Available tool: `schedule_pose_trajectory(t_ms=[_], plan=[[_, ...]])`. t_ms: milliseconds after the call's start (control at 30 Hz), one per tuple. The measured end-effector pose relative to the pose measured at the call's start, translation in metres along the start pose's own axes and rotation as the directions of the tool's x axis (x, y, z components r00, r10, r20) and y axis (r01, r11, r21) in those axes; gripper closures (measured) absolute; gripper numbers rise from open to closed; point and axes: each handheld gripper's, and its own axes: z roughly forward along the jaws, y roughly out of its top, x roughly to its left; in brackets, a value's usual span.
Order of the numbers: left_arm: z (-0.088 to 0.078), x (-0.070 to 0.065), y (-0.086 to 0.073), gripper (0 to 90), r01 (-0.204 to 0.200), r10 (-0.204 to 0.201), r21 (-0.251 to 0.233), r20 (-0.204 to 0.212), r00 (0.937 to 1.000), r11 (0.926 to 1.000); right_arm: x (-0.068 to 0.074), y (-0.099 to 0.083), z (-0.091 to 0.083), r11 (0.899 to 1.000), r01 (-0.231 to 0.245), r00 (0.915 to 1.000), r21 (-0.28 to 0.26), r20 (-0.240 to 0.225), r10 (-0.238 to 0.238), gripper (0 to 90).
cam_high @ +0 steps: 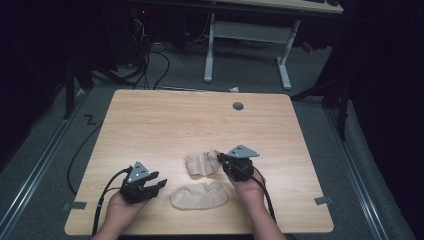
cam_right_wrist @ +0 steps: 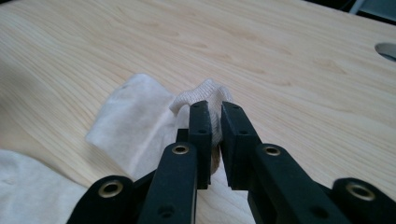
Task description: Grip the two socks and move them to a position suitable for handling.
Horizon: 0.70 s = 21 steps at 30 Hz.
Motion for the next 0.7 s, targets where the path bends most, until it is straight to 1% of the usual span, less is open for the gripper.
schedule_pose_trajectory(t_ms=[67,100,133,167,200,300,333,400,467,633,667,700], plan=[[0.000,-0.001,0.000,55.6,-0.006,0.006,0.002,-0.001,1.0000,1.0000,-0.002,-0.005,0.005,0.999,0.003,0.9999,0.032,0.013,-0.003,83.3],[0.000,-0.001,0.000,55.6,-0.005,0.005,0.001,0.000,1.0000,1.0000,-0.002,-0.005,0.005,0.999,0.003,0.9999,0.032,0.013,-0.003,83.3],[0.000,-0.001,0.000,55.5,-0.006,0.006,0.002,0.000,1.0000,1.0000,-0.004,-0.008,0.008,0.999,-0.002,0.9998,0.049,0.018,0.001,83.2],[0.000,-0.001,0.000,55.5,-0.006,0.006,0.002,0.000,1.0000,1.0000,-0.004,-0.008,0.008,0.999,-0.002,0.9998,0.049,0.018,0.001,83.2],[0.000,-0.001,0.000,55.5,-0.006,0.006,0.001,0.000,1.0000,1.0000,-0.006,-0.012,0.010,0.998,0.000,0.9998,0.066,0.022,-0.002,83.1],[0.001,-0.001,0.000,55.2,-0.005,0.005,0.004,0.000,1.0000,1.0000,-0.008,-0.014,0.012,0.997,0.001,0.9996,0.081,0.029,-0.004,82.9],[0.001,-0.001,0.000,55.1,-0.001,0.001,0.006,0.002,1.0000,1.0000,-0.010,-0.017,0.015,0.995,-0.008,0.9994,0.100,0.033,0.005,82.6],[0.002,-0.001,0.000,55.1,-0.003,0.003,0.008,0.000,1.0000,1.0000,-0.011,-0.018,0.017,0.994,-0.008,0.9995,0.106,0.033,0.005,82.3],[0.004,0.000,0.000,55.1,-0.001,0.001,0.013,-0.001,1.0000,0.9999,-0.014,-0.021,0.021,0.991,-0.018,0.9993,0.129,0.035,0.014,80.4],[0.007,0.000,-0.001,55.1,-0.003,0.003,0.024,-0.005,1.0000,0.9997,-0.017,-0.023,0.023,0.990,-0.029,0.9992,0.138,0.033,0.025,77.4],[0.008,0.000,-0.001,55.1,-0.002,0.002,0.024,-0.006,1.0000,0.9997,-0.017,-0.023,0.022,0.990,-0.033,0.9990,0.139,0.033,0.029,75.9],[0.010,-0.001,-0.001,55.0,-0.002,0.002,0.030,-0.007,1.0000,0.9996,-0.019,-0.022,0.019,0.991,-0.046,0.9987,0.126,0.027,0.043,73.1]])
